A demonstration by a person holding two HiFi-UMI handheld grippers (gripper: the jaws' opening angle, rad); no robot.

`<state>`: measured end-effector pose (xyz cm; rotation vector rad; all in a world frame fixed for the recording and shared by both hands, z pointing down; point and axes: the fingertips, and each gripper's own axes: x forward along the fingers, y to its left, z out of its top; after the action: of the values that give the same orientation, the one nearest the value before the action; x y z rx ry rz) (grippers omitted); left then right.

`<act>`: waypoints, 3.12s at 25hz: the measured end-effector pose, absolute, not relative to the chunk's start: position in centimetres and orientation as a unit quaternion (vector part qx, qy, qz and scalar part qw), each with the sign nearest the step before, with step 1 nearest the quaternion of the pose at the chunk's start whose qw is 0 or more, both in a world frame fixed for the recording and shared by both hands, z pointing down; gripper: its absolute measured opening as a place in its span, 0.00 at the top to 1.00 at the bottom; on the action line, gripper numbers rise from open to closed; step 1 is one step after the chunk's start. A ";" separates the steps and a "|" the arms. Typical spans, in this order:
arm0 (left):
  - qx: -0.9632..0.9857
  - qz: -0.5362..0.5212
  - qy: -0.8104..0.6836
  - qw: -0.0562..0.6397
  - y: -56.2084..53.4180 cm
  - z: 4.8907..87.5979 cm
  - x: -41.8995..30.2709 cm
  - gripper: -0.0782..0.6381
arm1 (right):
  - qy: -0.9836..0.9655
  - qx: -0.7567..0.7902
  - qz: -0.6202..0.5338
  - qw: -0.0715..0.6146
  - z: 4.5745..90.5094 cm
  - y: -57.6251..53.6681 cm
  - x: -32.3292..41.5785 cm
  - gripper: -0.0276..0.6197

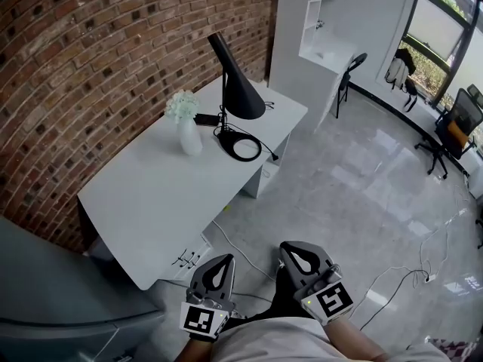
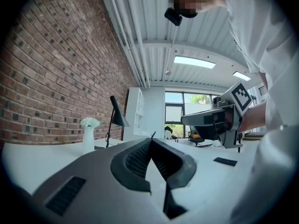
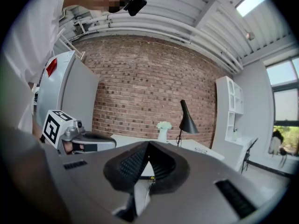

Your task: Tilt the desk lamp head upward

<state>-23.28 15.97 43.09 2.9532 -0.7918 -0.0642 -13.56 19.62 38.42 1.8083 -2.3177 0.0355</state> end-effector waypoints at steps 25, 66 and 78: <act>0.947 0.001 -0.321 0.015 1.2 43.5 -7.8 0.88 | -0.815 0.574 0.013 0.075 40.1 5.4 2.4 0.93; 0.861 0.063 -0.505 0.020 -10.1 43.0 3.9 0.88 | -0.916 0.399 0.038 0.029 41.4 -11.4 15.4 0.93; 0.867 0.033 -0.497 0.020 -10.8 42.1 3.2 0.88 | -0.915 0.401 0.004 0.051 39.8 -11.1 13.5 0.93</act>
<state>3.18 -10.78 42.11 2.6903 -1.5417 0.1019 13.50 -11.14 39.80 1.2209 -2.7827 0.0134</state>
